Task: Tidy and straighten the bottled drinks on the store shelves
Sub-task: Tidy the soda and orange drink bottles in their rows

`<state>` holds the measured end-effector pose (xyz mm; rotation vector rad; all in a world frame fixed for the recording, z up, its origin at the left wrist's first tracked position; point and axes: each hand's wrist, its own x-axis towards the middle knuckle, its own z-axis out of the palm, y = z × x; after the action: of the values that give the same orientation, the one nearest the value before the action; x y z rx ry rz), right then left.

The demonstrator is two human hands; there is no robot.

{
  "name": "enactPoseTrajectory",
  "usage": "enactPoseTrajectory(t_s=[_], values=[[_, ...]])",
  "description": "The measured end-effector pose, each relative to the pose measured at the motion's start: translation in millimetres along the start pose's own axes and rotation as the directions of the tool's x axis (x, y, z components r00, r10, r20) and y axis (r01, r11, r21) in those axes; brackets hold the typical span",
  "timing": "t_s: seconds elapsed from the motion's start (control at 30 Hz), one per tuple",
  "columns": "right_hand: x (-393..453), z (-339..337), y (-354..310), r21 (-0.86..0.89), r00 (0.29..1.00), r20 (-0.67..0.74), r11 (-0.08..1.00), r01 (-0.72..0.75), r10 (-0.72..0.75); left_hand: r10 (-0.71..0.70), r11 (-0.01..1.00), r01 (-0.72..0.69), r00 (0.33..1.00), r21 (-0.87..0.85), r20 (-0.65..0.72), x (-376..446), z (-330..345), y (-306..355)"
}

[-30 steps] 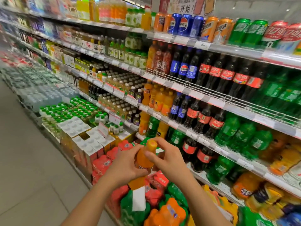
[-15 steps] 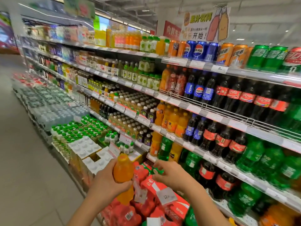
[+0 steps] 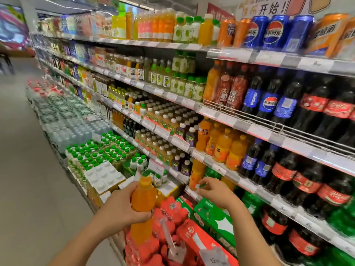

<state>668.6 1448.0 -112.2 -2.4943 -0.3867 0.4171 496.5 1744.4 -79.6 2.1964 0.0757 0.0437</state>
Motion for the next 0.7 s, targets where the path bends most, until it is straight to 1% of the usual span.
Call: enactPoseTrajectory(t_s=[0.07,0.13,0.27,0.33,0.4,0.5,0.53,0.6,0.7], values=[[38,-14,-1,0.058,0.994,-0.108,0.998,-0.009,0.015,-0.019,1.0,0.019,1.0,-0.008,0.001,29,-12,-2],[80,-28,0,0.079,0.976,-0.217,0.997,-0.01,0.026,-0.045,0.999,0.045,0.999,-0.01,-0.017,56,-22,-6],[153,-55,-4,0.129,0.939,-0.336,0.991,-0.026,0.068,-0.086,0.996,0.087,0.994,0.011,-0.068,96,-37,-23],[184,-65,-6,0.139,0.927,-0.367,0.99,-0.031,0.081,-0.083,0.996,0.086,0.993,0.031,-0.088,111,-41,-27],[211,-74,-9,0.091,0.921,-0.381,0.995,-0.05,0.081,-0.101,0.994,0.105,0.991,0.035,-0.092,124,-45,-32],[244,-84,-7,0.027,0.92,-0.386,0.998,-0.054,0.061,-0.12,0.993,0.12,0.991,0.007,-0.054,146,-52,-42],[253,-89,-8,0.026,0.917,-0.391,0.997,-0.072,0.077,-0.126,0.992,0.126,0.991,-0.013,-0.044,153,-53,-43],[270,-97,-6,0.048,0.906,-0.408,0.994,-0.103,0.114,-0.118,0.992,0.117,0.992,-0.04,-0.048,166,-55,-46],[295,-102,-5,0.039,0.902,-0.414,0.992,-0.118,0.123,-0.083,0.994,0.079,0.995,-0.07,-0.049,183,-60,-48]])
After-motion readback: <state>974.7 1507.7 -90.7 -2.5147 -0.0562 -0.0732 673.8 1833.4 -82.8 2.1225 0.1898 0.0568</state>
